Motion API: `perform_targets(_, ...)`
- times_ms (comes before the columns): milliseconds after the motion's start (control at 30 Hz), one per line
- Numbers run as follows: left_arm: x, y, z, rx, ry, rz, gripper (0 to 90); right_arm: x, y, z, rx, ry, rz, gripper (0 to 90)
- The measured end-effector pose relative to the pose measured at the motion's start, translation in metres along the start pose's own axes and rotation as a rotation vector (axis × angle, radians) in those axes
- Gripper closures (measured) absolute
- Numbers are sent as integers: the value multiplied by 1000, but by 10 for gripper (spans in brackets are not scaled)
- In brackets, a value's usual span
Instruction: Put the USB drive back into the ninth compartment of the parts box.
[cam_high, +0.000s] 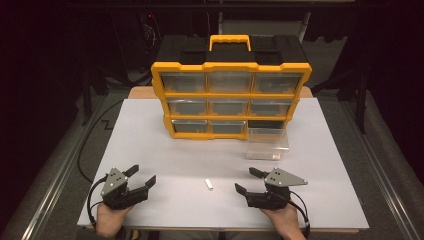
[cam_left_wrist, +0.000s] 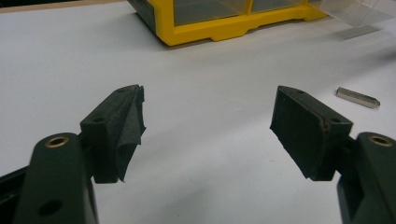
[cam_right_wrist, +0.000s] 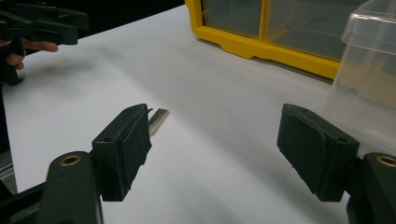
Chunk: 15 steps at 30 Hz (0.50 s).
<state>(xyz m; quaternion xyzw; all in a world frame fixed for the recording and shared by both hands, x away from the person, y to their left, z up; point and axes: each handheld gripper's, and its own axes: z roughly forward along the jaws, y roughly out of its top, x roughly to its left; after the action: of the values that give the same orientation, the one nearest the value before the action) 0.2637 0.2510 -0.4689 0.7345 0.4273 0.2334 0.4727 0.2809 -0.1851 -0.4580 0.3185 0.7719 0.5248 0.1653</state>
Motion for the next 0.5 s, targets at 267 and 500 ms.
perform_targets(267,0,0,0,-3,1,-2,264,7,4,12,0,29,-7,263)
perform_targets(500,0,0,0,-3,0,-2,264,14,9,21,-5,51,-7,262)
